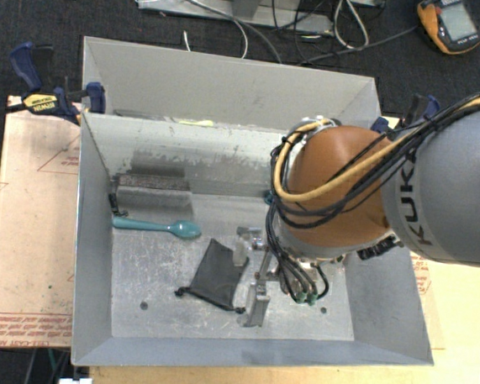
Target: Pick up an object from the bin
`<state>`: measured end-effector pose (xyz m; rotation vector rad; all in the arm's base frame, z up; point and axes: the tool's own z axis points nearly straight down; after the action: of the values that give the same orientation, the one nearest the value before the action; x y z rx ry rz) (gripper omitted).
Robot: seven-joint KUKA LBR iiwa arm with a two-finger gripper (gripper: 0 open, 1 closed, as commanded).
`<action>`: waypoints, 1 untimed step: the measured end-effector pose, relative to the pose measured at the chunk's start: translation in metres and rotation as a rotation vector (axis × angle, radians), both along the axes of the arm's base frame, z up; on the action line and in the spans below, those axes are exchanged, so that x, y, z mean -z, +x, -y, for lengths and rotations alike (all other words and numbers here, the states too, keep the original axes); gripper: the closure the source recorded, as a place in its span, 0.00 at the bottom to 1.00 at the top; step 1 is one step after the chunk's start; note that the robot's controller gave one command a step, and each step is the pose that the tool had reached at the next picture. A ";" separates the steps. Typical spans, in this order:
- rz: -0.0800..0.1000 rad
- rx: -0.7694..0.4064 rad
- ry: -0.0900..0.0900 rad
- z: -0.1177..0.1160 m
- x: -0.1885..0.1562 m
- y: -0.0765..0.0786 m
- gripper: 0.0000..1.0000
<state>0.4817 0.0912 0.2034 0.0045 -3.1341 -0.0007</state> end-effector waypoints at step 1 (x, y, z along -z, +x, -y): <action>0.007 0.003 0.001 0.000 -0.003 0.002 0.00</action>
Offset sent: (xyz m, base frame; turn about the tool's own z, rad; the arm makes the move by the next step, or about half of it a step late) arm 0.0643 0.0069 -0.1334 -0.4968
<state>0.4834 0.0907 0.2065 0.0002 -3.1412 -0.0020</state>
